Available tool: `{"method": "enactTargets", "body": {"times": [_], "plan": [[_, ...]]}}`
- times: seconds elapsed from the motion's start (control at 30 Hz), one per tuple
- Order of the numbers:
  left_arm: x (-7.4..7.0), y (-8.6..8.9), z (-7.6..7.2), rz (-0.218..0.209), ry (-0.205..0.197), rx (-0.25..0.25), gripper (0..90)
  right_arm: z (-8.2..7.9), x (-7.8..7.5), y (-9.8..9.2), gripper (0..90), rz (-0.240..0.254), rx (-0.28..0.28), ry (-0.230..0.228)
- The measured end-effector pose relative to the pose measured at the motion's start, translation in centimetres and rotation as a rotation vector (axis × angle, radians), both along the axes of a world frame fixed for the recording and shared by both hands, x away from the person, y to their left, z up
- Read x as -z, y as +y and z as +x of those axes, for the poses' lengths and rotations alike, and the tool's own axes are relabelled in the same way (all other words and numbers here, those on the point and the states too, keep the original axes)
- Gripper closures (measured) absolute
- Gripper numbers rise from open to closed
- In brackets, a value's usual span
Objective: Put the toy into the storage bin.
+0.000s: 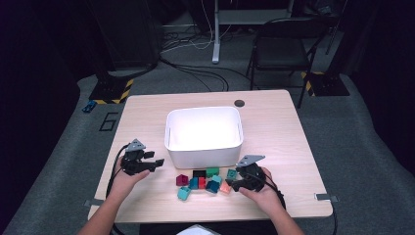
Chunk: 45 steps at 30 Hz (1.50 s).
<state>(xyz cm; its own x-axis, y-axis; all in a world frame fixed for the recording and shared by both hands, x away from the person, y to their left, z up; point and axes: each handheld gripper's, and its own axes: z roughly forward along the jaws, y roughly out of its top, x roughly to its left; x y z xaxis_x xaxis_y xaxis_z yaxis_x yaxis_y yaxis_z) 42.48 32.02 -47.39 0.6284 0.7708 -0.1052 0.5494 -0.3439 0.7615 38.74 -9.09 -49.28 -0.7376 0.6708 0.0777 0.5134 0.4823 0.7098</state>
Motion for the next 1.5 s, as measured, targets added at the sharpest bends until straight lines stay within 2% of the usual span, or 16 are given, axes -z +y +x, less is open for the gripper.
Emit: {"method": "enactTargets", "body": {"times": [0.1,0.17,0.33,0.43,0.53,0.7,1.07,1.5], "plan": [[0.0,0.0,0.0,0.0,0.0,0.0,38.8,0.6,0.1,-0.5,39.3,0.014,0.027,-0.001],[0.1,0.0,0.0,-0.006,0.006,-0.003,38.8,0.9,0.3,-0.8,38.7,0.006,0.036,0.008],[0.2,0.0,0.2,0.0,0.017,0.0,38.7,1.3,0.9,-0.6,38.6,-0.016,0.005,0.005],[0.3,0.0,0.1,0.0,0.018,0.001,38.7,1.5,1.1,-0.2,41.7,-0.024,0.004,0.011],[0.3,-0.1,0.1,-0.004,0.02,-0.002,38.7,1.6,1.4,0.1,45.4,-0.034,-0.025,0.024],[0.3,0.0,0.1,-0.003,0.021,-0.002,38.7,1.6,1.5,0.4,57.4,-0.07,-0.031,0.033],[0.3,0.0,0.1,-0.003,0.021,0.003,38.7,1.3,0.7,0.1,58.2,-0.048,-0.02,0.041],[0.3,0.2,0.1,-0.022,0.025,-0.012,38.7,0.9,-2.1,-1.6,58.2,-0.022,-0.024,0.027]]}}
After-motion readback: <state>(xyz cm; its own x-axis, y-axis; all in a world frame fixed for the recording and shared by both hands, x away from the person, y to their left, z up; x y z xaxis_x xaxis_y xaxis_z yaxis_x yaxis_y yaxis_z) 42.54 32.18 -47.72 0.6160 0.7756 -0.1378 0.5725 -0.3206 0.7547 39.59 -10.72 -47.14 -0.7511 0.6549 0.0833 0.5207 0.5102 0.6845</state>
